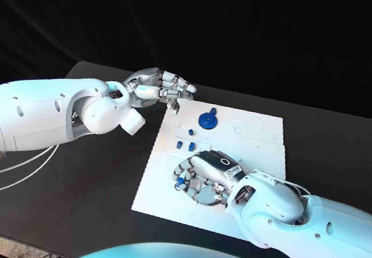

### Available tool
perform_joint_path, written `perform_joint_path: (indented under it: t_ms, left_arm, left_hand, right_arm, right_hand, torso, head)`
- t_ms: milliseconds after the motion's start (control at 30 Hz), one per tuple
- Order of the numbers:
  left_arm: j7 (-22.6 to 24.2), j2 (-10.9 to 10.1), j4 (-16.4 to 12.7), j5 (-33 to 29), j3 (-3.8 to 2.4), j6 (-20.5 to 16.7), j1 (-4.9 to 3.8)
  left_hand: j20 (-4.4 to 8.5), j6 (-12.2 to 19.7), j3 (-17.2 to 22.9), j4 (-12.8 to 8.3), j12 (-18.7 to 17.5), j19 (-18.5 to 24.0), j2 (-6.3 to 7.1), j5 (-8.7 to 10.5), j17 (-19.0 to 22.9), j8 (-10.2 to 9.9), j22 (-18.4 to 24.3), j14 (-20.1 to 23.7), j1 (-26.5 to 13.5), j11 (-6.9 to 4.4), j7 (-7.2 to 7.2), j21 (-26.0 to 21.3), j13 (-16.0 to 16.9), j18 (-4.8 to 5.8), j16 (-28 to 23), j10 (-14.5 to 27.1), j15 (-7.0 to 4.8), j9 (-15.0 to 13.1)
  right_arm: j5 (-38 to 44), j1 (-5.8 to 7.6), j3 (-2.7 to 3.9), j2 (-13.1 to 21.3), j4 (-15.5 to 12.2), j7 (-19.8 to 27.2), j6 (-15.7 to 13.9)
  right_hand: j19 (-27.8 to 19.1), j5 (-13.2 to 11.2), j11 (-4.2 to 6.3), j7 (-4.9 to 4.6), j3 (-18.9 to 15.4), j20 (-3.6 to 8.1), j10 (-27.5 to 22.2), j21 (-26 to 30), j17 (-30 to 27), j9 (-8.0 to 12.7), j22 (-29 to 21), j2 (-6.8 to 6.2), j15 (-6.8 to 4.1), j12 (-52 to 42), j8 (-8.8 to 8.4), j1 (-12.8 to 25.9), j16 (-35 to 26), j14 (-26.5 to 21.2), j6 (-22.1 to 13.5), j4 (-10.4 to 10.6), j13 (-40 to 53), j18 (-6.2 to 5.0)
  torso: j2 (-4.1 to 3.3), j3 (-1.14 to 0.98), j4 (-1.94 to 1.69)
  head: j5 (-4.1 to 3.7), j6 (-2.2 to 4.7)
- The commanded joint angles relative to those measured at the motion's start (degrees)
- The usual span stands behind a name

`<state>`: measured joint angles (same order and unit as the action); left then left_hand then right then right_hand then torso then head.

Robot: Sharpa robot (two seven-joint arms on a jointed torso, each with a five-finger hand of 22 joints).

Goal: Assemble the parts on the task board

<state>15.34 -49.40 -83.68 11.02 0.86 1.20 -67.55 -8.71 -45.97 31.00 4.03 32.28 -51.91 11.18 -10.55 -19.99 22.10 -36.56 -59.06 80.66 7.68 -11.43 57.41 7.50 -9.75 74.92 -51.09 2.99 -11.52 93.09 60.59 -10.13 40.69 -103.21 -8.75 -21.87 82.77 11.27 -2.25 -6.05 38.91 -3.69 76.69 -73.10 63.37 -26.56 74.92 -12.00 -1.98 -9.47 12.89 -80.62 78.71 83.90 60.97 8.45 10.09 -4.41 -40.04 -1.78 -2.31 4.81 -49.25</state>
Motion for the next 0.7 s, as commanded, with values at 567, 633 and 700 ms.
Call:
perform_joint_path:
  t_ms: [567, 633, 700]
  left_arm:
    - [0.3, 0.1, 0.0, 0.1, -0.03, 1.0, -0.02]
    - [0.3, 0.1, 0.0, 0.1, -0.03, 1.0, -0.02]
    - [0.3, 0.1, 0.0, 0.1, -0.03, 1.0, -0.02]
  left_hand:
    - [-0.13, 0.4, 0.0, -0.4, 0.0, -0.2, -0.13, -0.26, 0.1, 0.3, 0.1, 0.0, -0.5, 0.00, -0.12, -0.3, -0.1, -0.84, -0.4, 0.2, 0.45, -0.1]
    - [-0.13, 0.4, 0.0, -0.4, 0.0, -0.2, -0.13, -0.26, 0.1, 0.3, 0.1, 0.0, -0.5, 0.00, -0.12, -0.3, -0.1, -0.84, -0.4, 0.2, 0.45, -0.1]
    - [-0.13, 0.4, 0.0, -0.4, 0.0, -0.2, -0.13, -0.26, 0.1, 0.3, 0.1, 0.0, -0.5, 0.00, -0.12, -0.3, -0.1, -0.84, -0.4, 0.2, 0.45, -0.1]
  right_arm:
    - [0.0, -0.44, -0.02, -0.3, 0.0, 0.2, 1.4]
    - [0.0, -0.52, -0.02, -0.3, 0.2, 0.2, 1.5]
    - [-0.1, -0.60, -0.02, -0.4, 0.3, 0.2, 1.6]
  right_hand:
    - [0.1, 0.1, 0.39, 0.01, 0.3, 0.06, 0.0, -0.1, 0.0, -4.6, 6.3, 0.63, -0.40, 0.2, 3.07, 0.1, 0.2, 1.5, 0.3, -0.2, 0.1, 0.57]
    - [0.1, 0.1, 0.39, 0.01, 0.3, 0.06, 0.0, -0.1, 0.0, -4.6, 6.3, 0.63, -0.40, 0.2, 3.07, 0.1, 0.2, 1.5, 0.3, -0.2, 0.1, 0.57]
    - [0.1, 0.1, 0.39, 0.01, 0.3, 0.06, 0.0, -0.1, 0.0, -4.6, 6.3, 0.63, -0.40, 0.2, 3.07, 0.1, 0.2, 1.5, 0.3, -0.2, 0.1, 0.57]
  torso:
    - [0.00, -0.05, -0.01]
    - [0.01, -0.05, -0.01]
    - [0.00, -0.06, -0.03]
  head:
    - [0.03, -0.19]
    - [0.02, -0.21]
    - [0.04, -0.26]
